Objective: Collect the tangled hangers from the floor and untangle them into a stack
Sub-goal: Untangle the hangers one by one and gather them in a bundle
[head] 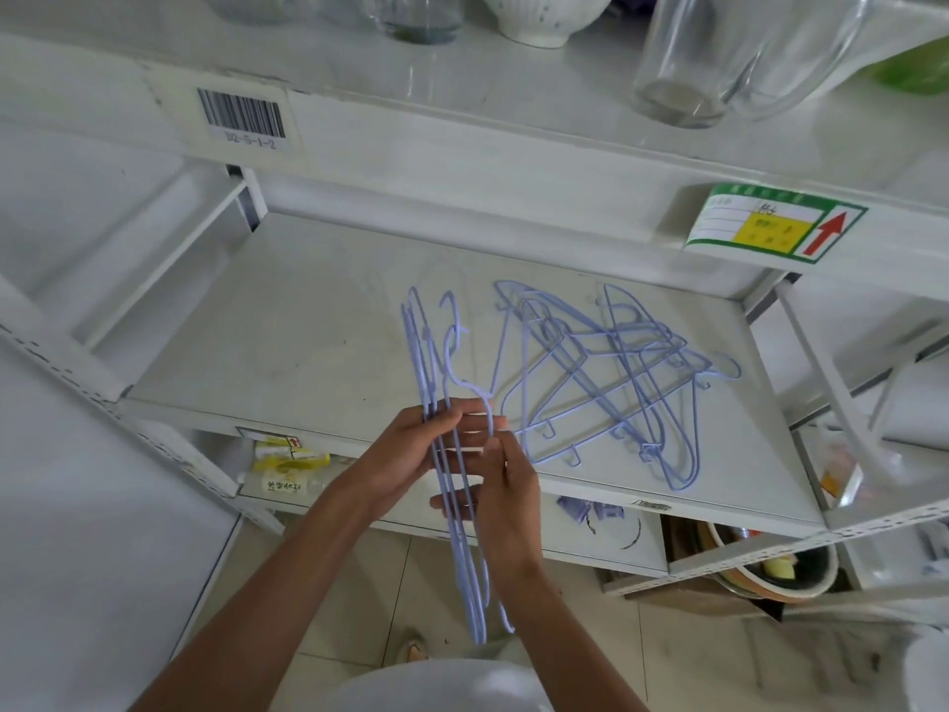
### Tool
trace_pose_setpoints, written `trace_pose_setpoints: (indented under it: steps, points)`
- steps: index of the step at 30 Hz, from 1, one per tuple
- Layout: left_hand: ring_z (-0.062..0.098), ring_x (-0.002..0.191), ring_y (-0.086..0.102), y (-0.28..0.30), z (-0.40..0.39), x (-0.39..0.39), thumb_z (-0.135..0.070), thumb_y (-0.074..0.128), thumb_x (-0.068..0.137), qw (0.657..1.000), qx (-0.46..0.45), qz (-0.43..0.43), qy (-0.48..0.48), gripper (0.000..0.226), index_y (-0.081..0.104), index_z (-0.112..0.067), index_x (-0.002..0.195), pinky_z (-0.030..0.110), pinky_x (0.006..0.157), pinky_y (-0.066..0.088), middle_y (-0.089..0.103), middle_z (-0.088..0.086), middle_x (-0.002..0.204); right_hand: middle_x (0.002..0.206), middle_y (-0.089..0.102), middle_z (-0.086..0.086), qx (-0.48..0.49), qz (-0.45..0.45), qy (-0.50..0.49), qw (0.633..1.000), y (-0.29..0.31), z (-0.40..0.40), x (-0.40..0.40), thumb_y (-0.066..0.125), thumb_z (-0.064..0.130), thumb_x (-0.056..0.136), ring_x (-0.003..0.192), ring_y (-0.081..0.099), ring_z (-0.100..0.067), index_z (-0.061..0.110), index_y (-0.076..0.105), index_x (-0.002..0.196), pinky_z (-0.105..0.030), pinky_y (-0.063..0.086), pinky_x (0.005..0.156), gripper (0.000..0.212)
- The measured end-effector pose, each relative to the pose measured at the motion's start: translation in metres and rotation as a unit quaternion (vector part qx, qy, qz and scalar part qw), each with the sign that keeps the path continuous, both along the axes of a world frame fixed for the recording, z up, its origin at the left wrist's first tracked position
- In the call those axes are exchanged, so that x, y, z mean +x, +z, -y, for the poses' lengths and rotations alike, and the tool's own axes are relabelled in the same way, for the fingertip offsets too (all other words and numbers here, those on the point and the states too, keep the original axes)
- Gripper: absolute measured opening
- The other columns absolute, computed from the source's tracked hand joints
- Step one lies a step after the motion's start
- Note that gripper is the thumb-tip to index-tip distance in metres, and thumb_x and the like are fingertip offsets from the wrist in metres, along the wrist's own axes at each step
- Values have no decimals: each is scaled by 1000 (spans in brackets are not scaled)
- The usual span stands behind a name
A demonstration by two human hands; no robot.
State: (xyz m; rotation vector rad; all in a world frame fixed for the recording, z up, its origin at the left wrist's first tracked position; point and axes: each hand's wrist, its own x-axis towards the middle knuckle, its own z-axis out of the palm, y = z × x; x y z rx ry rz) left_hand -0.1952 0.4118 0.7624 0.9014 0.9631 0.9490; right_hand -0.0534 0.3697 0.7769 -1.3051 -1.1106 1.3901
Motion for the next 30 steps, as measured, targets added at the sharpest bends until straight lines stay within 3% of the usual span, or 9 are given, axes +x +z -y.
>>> trace_pose_setpoints:
  steps: [5,10,13,17,19,22,24,26,30]
  points:
    - [26,116,71,3,13,9,-31,43,109,1000,-10,-17,-9,36,62,-31,139,42,85,57,70,-1,135,87,79,-16,-22,-6,-9,1000,1,-12,-2,28,31,114,74,77,-39,16,62,102,-60,63,66,40]
    - [11,60,58,-1,14,18,-24,39,110,996,17,-77,-29,39,54,-29,146,24,54,43,74,-2,128,67,68,-11,-106,10,33,994,-10,-11,-10,29,51,107,49,64,-30,18,66,97,-39,54,46,50]
    - [14,76,69,-6,16,17,-26,37,111,996,11,-72,-48,40,53,-24,147,23,61,51,70,-2,134,62,65,-10,-132,19,21,991,-20,-7,-13,31,44,111,47,61,-31,11,68,96,-32,51,40,52]
    - [16,111,73,-11,17,20,-47,48,100,999,-6,-40,16,44,68,-26,133,30,87,56,73,-2,130,85,78,-6,-73,46,-5,996,-19,1,-13,32,37,109,56,74,-30,22,68,103,-36,61,49,40]
    - [16,101,76,-9,11,20,-52,53,94,997,-22,-40,63,47,72,-22,126,33,81,59,76,0,124,78,76,-2,-9,179,16,984,-20,3,-8,35,29,105,58,73,-26,24,62,99,-39,61,50,28]
    - [29,110,74,-10,3,12,-35,44,108,995,-20,-54,77,39,69,-12,127,47,98,57,76,7,122,76,71,0,77,428,59,899,-23,6,4,45,14,96,65,66,-28,23,54,111,-34,49,52,20]
    - [32,110,73,-11,2,8,-32,41,109,996,-17,-50,73,40,70,-9,126,49,99,56,76,10,121,82,75,-2,94,506,51,856,-26,5,11,50,5,95,72,68,-31,22,52,116,-34,51,57,28]
    - [35,109,73,-14,1,7,-30,43,109,996,-25,-38,78,40,71,-7,125,52,101,55,76,15,120,84,76,-5,81,479,24,874,-26,1,17,46,2,96,71,71,-31,21,51,113,-40,57,62,25]
    - [32,118,70,-22,1,8,-28,43,109,998,-25,-23,48,38,67,-7,130,49,105,52,74,14,125,83,78,3,51,283,-14,958,-22,-9,15,38,15,101,56,73,-19,22,52,99,-47,62,59,16]
